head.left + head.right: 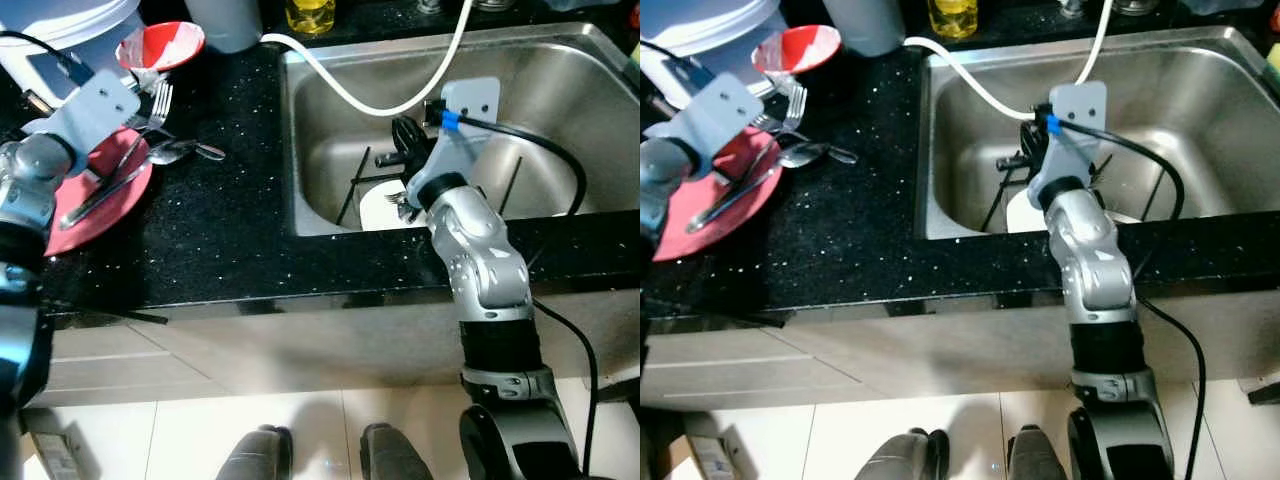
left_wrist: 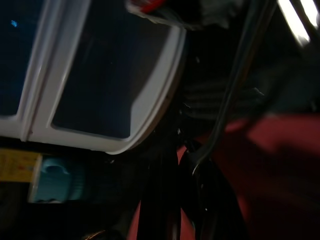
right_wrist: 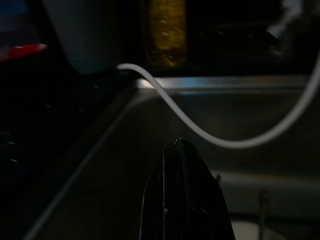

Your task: Kitchen organization

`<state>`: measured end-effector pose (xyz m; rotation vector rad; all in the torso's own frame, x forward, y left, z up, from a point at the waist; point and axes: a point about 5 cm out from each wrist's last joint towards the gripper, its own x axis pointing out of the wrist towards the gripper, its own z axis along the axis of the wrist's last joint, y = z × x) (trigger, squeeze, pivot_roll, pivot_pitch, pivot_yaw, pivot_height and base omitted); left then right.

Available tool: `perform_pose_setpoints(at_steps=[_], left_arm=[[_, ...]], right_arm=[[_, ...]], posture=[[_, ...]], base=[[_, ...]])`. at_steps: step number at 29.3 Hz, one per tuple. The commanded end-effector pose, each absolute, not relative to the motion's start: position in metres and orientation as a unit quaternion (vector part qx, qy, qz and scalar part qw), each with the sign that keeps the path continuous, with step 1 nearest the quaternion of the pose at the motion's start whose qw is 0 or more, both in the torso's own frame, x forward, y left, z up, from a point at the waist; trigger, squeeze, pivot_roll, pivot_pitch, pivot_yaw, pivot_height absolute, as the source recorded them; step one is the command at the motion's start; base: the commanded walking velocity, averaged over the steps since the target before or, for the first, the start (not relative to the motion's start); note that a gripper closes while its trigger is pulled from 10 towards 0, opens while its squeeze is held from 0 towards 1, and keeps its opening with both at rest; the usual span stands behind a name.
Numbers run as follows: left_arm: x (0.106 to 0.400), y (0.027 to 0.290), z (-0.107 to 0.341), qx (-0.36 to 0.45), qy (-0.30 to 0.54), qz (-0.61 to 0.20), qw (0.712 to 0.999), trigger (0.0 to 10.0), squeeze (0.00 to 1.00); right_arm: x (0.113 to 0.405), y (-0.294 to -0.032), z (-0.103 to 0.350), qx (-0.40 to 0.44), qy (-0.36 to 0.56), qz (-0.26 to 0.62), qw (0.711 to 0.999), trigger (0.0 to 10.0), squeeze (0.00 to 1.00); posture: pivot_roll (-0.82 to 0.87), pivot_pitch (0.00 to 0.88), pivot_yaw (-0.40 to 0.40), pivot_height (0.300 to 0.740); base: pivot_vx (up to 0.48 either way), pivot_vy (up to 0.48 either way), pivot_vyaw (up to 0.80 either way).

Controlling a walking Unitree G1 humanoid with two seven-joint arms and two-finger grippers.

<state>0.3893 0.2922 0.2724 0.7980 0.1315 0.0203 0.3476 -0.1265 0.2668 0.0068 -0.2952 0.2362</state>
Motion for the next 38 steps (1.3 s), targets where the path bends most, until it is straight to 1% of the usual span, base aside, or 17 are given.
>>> perform_pose_setpoints(at_steps=[1, 4, 5, 6, 7, 10, 13, 18, 23, 26, 28, 30, 33, 34, 35, 37, 38], left_arm=[[0.392, 0.286, 0.256, 0.322, 0.081, -0.022, 0.943, 0.0, 0.00], [0.394, 0.281, 0.269, 0.295, 0.052, -0.028, 0.954, 0.0, 0.00], [0.395, 0.276, 0.280, 0.280, 0.024, -0.031, 0.959, 2.6, 0.00], [0.395, 0.269, 0.292, 0.266, -0.004, -0.036, 0.963, 10.0, 0.00], [0.394, 0.257, 0.312, 0.243, -0.051, -0.049, 0.967, 10.0, 0.00], [0.393, 0.249, 0.324, 0.239, -0.076, -0.056, 0.966, 10.0, 0.00], [0.391, 0.229, 0.345, 0.235, -0.117, -0.076, 0.962, 10.0, 0.00], [0.388, 0.215, 0.355, 0.232, -0.139, -0.095, 0.958, 10.0, 0.00], [0.384, 0.197, 0.355, 0.223, -0.147, -0.123, 0.956, 10.0, 0.00], [0.377, 0.163, 0.362, 0.153, -0.179, -0.209, 0.949, 10.0, 0.00], [0.376, 0.148, 0.360, 0.108, -0.172, -0.256, 0.945, 10.0, 0.00], [0.378, 0.141, 0.357, 0.092, -0.162, -0.275, 0.943, 10.0, 0.00], [0.391, 0.121, 0.337, 0.026, -0.082, -0.308, 0.948, 10.0, 0.00], [0.391, 0.121, 0.337, 0.026, -0.082, -0.308, 0.948, 10.0, 0.00], [0.395, 0.115, 0.330, 0.008, -0.057, -0.309, 0.949, 10.0, 0.00], [0.403, 0.103, 0.315, -0.030, -0.010, -0.312, 0.950, 10.0, 0.00], [0.406, 0.095, 0.306, -0.031, 0.008, -0.308, 0.951, 10.0, 0.00]], right_arm=[[0.349, -0.126, 0.266, 0.008, -0.148, 0.118, 0.982, 10.0, 0.00], [0.350, -0.129, 0.265, 0.008, -0.149, 0.112, 0.982, 10.0, 0.00], [0.350, -0.130, 0.264, 0.009, -0.149, 0.110, 0.983, 10.0, 0.00], [0.351, -0.131, 0.264, 0.010, -0.149, 0.108, 0.983, 10.0, 0.00], [0.353, -0.131, 0.264, 0.011, -0.151, 0.108, 0.983, 10.0, 0.00], [0.355, -0.129, 0.265, 0.012, -0.153, 0.111, 0.982, 10.0, 0.00], [0.360, -0.123, 0.271, 0.016, -0.161, 0.120, 0.979, 10.0, 0.00], [0.361, -0.117, 0.273, 0.020, -0.168, 0.125, 0.978, 10.0, 0.00], [0.360, -0.121, 0.270, 0.020, -0.167, 0.119, 0.979, 10.0, 0.00], [0.360, -0.128, 0.268, 0.018, -0.170, 0.105, 0.980, 10.0, 0.00], [0.359, -0.130, 0.270, 0.019, -0.175, 0.099, 0.979, 10.0, 0.00], [0.359, -0.131, 0.271, 0.020, -0.178, 0.095, 0.979, 10.0, 0.00], [0.357, -0.133, 0.279, 0.013, -0.192, 0.095, 0.977, 10.0, 0.00], [0.357, -0.133, 0.279, 0.013, -0.192, 0.095, 0.977, 10.0, 0.00], [0.355, -0.135, 0.281, 0.008, -0.195, 0.092, 0.976, 10.0, 0.00], [0.352, -0.145, 0.281, -0.002, -0.198, 0.076, 0.977, 10.0, 0.00], [0.349, -0.151, 0.282, -0.004, -0.202, 0.064, 0.977, 10.0, 0.00]], posture=[[0.06, 0.140, 0.089, 0.740], [0.06, 0.117, 0.079, 0.740], [0.06, 0.111, 0.074, 0.740], [0.06, 0.111, 0.074, 0.740], [0.08, 0.092, 0.060, 0.740], [0.08, 0.092, 0.060, 0.740], [0.10, 0.077, 0.056, 0.740], [0.10, 0.075, 0.062, 0.740], [0.08, 0.072, 0.071, 0.740], [0.06, 0.062, 0.097, 0.740], [0.06, 0.058, 0.106, 0.740], [0.04, 0.058, 0.122, 0.740], [-0.01, 0.075, 0.160, 0.740], [-0.01, 0.075, 0.160, 0.740], [-0.01, 0.075, 0.160, 0.740], [-0.04, 0.079, 0.170, 0.740], [-0.06, 0.084, 0.180, 0.740]], base=[[0.000, 0.000, 0.00], [0.000, 0.000, 0.00], [0.000, 0.000, 0.00], [0.000, 0.000, 0.00], [0.000, 0.000, 0.00], [0.000, 0.000, 0.00], [0.000, 0.000, 0.00], [0.000, 0.000, 0.00], [0.000, 0.000, 0.00], [0.000, 0.000, 0.00], [0.000, 0.000, 0.00], [0.000, 0.000, 0.00], [0.000, 0.000, 0.00], [0.000, 0.000, 0.00], [0.000, 0.000, 0.00], [0.000, 0.000, 0.00], [0.000, 0.000, 0.00]])
